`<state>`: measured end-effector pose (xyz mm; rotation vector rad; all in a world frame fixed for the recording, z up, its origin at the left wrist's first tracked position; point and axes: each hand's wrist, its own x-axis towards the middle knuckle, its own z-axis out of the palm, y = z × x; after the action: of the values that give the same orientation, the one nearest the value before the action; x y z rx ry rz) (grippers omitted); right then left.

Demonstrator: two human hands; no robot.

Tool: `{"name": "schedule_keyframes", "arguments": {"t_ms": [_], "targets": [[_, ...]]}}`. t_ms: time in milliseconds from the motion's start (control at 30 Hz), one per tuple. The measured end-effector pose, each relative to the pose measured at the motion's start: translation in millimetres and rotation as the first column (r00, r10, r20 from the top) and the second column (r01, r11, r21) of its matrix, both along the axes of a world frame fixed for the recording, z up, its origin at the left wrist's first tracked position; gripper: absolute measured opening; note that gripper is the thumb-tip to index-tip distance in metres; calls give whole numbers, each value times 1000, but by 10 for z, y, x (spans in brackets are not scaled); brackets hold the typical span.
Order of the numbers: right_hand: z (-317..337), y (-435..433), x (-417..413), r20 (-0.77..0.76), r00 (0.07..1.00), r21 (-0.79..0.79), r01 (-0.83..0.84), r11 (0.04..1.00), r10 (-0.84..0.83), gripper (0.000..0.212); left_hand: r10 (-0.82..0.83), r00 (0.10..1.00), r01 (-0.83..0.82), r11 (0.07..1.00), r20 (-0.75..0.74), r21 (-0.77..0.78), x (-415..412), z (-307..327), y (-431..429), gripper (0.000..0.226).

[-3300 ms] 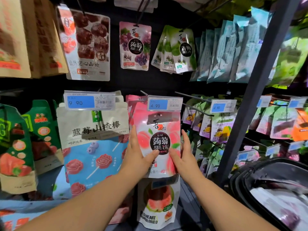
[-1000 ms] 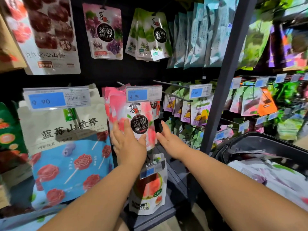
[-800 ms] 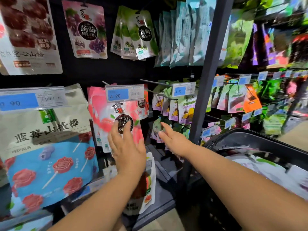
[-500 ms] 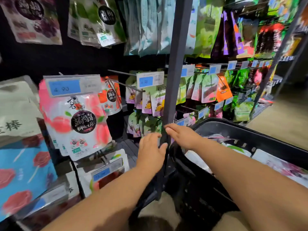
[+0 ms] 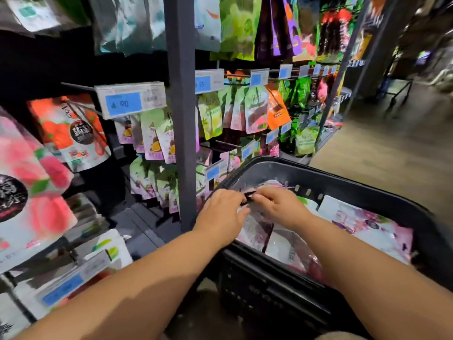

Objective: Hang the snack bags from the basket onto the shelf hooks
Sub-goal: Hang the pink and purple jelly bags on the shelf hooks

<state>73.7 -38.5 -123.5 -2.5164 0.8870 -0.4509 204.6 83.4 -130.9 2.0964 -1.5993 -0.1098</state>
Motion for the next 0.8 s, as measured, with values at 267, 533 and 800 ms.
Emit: {"name": "schedule_keyframes", "arguments": {"t_ms": [267, 533, 800], "targets": [[-120, -253, -301, 154, 946, 39, 284, 958, -287, 7, -2, 1000, 2, 998, -1, 56, -30, -73, -27, 20], [-78, -533, -167, 217, 925, -83, 335, 939, -311, 19, -1, 1000, 1, 998, -12, 57, -12, -93, -47, 14], [-138, -600, -98, -25, 964, 41, 265, 963, -264, 37, 1, 1000, -1, 997, -3, 73, -11, -85, -47, 12]]}}
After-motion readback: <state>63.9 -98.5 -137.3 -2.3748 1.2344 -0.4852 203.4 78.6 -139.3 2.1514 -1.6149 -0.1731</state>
